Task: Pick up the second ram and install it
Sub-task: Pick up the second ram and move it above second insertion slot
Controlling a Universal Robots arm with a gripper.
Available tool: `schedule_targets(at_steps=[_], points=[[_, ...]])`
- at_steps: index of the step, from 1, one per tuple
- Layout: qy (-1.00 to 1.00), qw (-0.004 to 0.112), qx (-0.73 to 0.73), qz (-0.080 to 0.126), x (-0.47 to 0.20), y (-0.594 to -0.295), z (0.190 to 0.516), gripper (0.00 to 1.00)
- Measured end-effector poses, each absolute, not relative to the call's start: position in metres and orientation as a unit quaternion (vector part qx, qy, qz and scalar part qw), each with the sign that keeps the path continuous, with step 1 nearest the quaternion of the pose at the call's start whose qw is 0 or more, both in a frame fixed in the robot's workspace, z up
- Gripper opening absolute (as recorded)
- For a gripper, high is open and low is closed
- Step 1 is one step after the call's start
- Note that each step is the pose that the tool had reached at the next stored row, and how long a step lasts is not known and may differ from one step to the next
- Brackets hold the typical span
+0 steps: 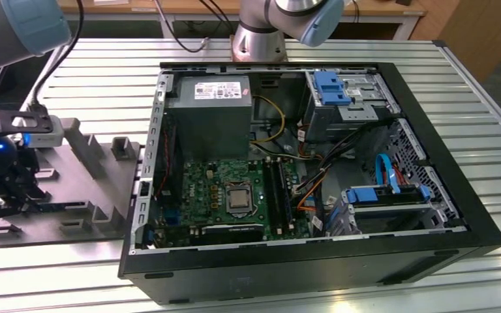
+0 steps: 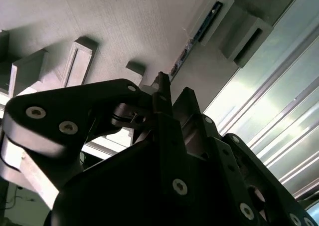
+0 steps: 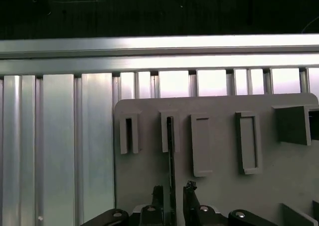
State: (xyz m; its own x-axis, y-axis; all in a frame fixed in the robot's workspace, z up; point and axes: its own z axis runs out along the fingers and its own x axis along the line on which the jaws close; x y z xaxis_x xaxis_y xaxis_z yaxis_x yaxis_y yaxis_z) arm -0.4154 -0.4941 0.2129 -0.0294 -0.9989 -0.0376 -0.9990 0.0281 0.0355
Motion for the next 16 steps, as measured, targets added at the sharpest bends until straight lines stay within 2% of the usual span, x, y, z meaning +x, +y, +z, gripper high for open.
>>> schedule_targets(at_steps=[16], points=[[0.683, 0.000, -0.730, 0.025, -0.425, -0.489, 0.201, 0.30]])
